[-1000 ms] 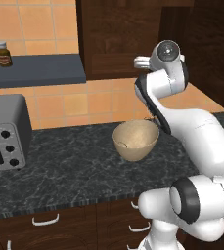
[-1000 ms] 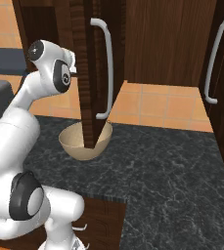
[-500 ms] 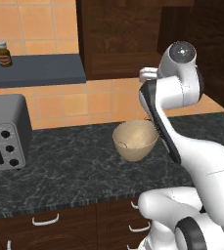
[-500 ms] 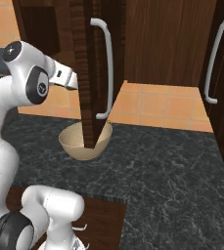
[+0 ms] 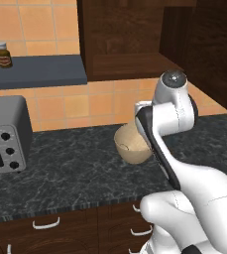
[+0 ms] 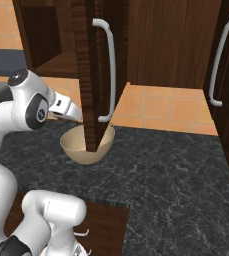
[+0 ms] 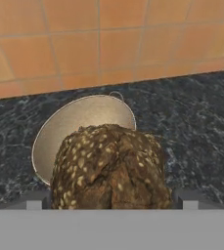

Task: Open the cabinet, pick up the bread from the cabinet and place it in the basket. Then move the basket to the dining counter.

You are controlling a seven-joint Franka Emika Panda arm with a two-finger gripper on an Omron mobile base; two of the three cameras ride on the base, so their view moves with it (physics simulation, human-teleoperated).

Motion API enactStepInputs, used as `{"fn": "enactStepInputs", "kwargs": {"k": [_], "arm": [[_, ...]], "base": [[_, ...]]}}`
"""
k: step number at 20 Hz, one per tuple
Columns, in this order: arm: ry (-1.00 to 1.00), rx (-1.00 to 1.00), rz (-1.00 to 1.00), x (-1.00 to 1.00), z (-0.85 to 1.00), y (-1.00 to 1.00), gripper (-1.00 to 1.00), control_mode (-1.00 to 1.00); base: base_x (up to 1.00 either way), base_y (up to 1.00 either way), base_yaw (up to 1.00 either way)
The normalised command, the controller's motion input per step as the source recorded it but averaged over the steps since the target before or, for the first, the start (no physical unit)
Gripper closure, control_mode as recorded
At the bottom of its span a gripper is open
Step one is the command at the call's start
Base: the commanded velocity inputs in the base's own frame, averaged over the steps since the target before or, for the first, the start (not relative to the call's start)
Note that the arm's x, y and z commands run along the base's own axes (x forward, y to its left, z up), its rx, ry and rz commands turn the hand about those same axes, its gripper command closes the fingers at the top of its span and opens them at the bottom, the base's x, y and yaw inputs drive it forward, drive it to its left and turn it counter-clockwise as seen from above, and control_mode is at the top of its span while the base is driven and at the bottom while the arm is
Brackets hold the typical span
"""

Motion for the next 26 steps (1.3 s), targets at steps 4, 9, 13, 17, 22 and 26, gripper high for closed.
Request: {"fn": "enactStepInputs", "kwargs": {"k": [4, 9, 13, 17, 22, 26], "arm": [[0.20, 0.00, 0.01, 0.66, -0.60, 0.02, 1.00, -1.00], [0.21, 0.00, 0.02, 0.33, -0.65, 0.01, 1.00, -1.00], [0.08, 0.00, 0.00, 0.29, -0.67, 0.00, 1.00, -1.00], [0.00, 0.00, 0.00, 0.24, -0.59, 0.00, 1.00, -1.00], [0.00, 0.01, 0.01, 0.12, -0.59, 0.00, 1.00, -1.00], [0.02, 0.05, 0.01, 0.20, -0.40, 0.00, 1.00, -1.00]], "base": [[0.00, 0.00, 0.00], [0.00, 0.00, 0.00], [0.00, 0.00, 0.00], [0.00, 0.00, 0.00], [0.00, 0.00, 0.00], [0.00, 0.00, 0.00]]}}
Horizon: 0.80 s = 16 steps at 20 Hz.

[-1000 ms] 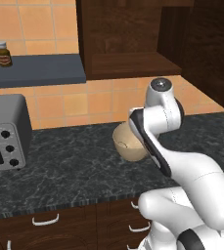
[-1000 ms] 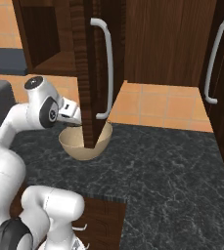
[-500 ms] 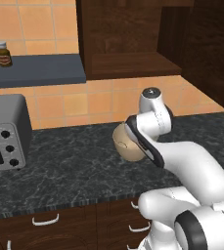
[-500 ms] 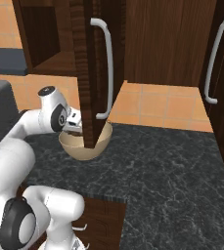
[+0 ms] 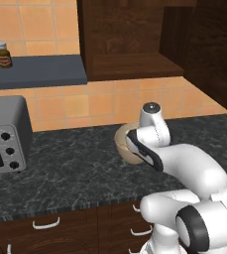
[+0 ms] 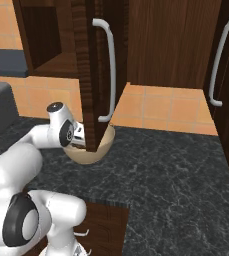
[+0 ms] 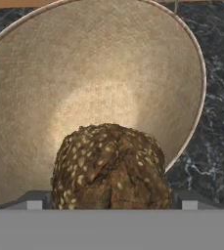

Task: Open the cabinet, pick up the bread from the cabinet and place it in the basket. Then move the basket to the dining counter.

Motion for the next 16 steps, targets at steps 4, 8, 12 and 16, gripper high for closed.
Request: {"fn": "enactStepInputs", "kwargs": {"k": [4, 8, 12, 16], "arm": [[0.05, 0.10, 0.00, 0.28, -0.08, 0.00, 1.00, -1.00], [0.07, 0.15, 0.00, 0.29, 0.00, 0.00, 1.00, -1.00], [0.05, 0.13, 0.00, 0.36, -0.15, 0.02, 1.00, -1.00], [0.03, 0.10, 0.00, 0.21, -0.33, 0.13, 1.00, -1.00]], "base": [[0.00, 0.00, 0.00], [0.00, 0.00, 0.00], [0.00, 0.00, 0.00], [0.00, 0.00, 0.00]]}}
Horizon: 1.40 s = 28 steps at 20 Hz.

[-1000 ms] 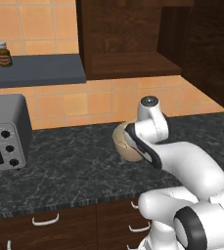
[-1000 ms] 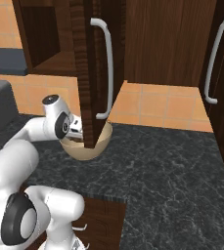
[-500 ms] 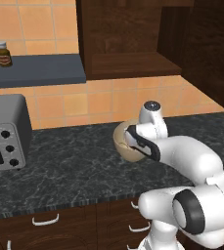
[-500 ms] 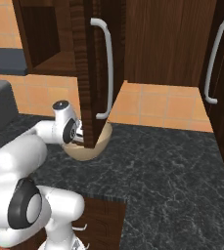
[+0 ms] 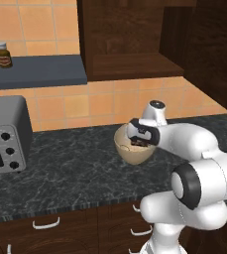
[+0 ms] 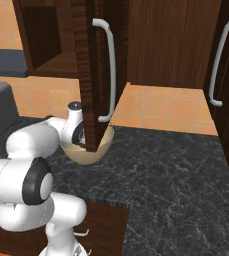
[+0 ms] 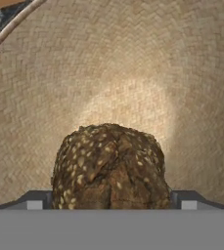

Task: Open the cabinet, pick up the bread from the cabinet and place it in the basket. Then move the basket to the dining counter.

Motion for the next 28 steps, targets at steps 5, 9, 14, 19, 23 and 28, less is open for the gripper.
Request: {"fn": "enactStepInputs", "kwargs": {"k": [5, 9, 14, 19, 23, 28], "arm": [[0.02, 0.02, 0.00, 0.24, -0.40, 0.25, 1.00, -1.00], [0.00, 0.00, -0.01, 0.36, -0.27, 0.11, 1.00, -1.00], [0.00, 0.00, -0.02, 0.13, -0.21, 0.00, -1.00, -1.00], [0.01, 0.06, -0.03, 0.00, -0.04, 0.00, -1.00, -1.00], [0.00, 0.09, -0.19, 0.01, -0.23, -0.24, -1.00, -1.00], [-0.01, 0.01, -0.33, 0.02, -0.07, -0.30, -1.00, -1.00]], "base": [[0.00, 0.00, 0.00], [0.00, 0.00, 0.00], [0.00, 0.00, 0.00], [0.00, 0.00, 0.00], [0.00, 0.00, 0.00], [0.00, 0.00, 0.00]]}}
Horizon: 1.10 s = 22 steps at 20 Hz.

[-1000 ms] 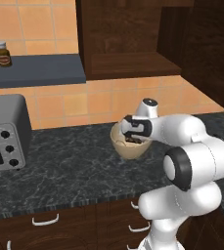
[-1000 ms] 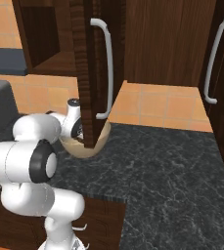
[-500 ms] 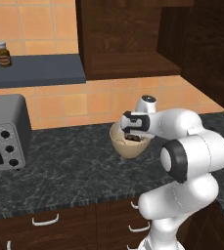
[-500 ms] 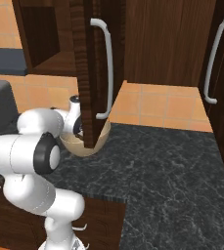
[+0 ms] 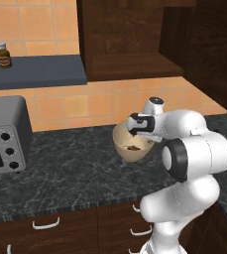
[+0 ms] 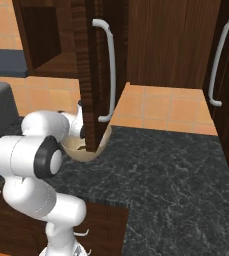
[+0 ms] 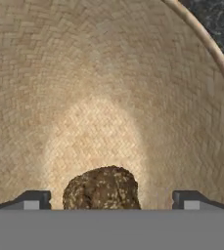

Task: Open the cabinet, pick up the bread from the cabinet and place it in the basket. Then move the basket to the dining counter.

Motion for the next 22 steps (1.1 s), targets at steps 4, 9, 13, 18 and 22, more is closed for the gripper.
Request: {"fn": "enactStepInputs", "kwargs": {"k": [4, 9, 13, 18, 22], "arm": [[-0.07, 0.00, -0.17, -0.37, 0.60, 0.08, -1.00, -1.00], [-0.01, 0.02, -0.06, -0.67, 0.55, 0.01, -1.00, -1.00], [0.00, 0.07, -0.08, -0.23, -0.44, -0.18, -1.00, -1.00], [0.00, 0.07, -0.05, 0.33, -0.56, 0.00, -1.00, -1.00], [0.00, 0.06, -0.02, 0.25, -0.34, 0.00, -1.00, -1.00]], "base": [[0.00, 0.00, 0.00], [0.00, 0.00, 0.00], [0.00, 0.00, 0.00], [0.00, 0.00, 0.00], [0.00, 0.00, 0.00]]}}
